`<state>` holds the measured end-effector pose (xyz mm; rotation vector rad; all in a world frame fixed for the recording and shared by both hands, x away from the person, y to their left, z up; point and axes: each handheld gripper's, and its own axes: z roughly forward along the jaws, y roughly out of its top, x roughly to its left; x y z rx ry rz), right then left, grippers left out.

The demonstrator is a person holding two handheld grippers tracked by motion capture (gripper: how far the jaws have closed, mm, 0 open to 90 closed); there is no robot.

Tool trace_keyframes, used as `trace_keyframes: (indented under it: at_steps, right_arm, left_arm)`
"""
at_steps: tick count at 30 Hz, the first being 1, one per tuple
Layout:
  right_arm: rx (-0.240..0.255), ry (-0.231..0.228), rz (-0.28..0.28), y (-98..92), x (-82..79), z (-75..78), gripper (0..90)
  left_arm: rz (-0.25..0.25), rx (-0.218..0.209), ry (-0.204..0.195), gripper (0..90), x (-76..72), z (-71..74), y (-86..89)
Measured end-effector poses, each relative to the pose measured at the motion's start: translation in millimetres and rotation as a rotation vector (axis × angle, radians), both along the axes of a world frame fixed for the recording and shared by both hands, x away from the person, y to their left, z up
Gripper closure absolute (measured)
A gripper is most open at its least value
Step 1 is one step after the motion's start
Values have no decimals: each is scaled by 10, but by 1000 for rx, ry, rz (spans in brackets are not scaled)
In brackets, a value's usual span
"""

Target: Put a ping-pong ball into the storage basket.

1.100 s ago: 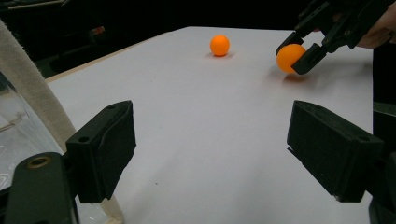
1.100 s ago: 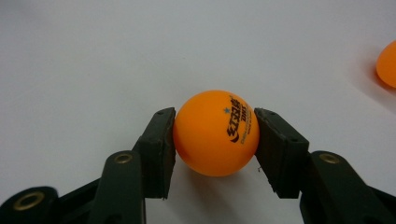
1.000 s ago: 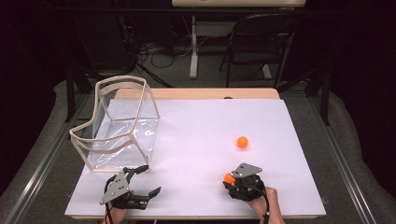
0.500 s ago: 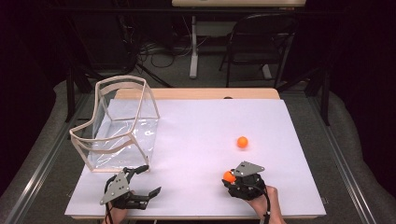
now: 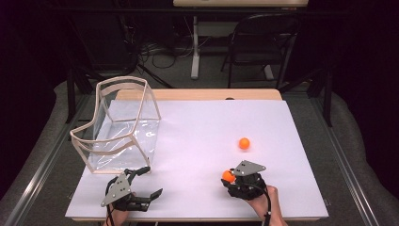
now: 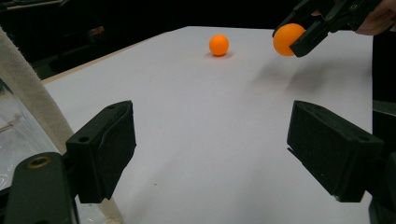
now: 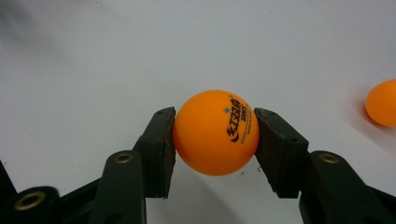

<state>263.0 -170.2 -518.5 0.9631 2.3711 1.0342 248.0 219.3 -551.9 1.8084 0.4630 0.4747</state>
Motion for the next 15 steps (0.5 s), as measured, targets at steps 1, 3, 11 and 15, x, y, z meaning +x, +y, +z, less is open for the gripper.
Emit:
trace_keyframes:
  at_steps: [1,3,11,15]
  right_arm:
    - [1,-1,2,6,6,4,503]
    - [5,-1,4,19,12,12,504]
    - [8,-1,14,74,57,27,503]
    - [7,-3,18,104,84,33,503]
  left_arm:
    - [0,1,0,156,0,0,0]
    - [-1,0,0,156,1,0,0]
    - [-2,2,0,157,3,0,-2]
    - [-2,0,0,156,5,-1,1]
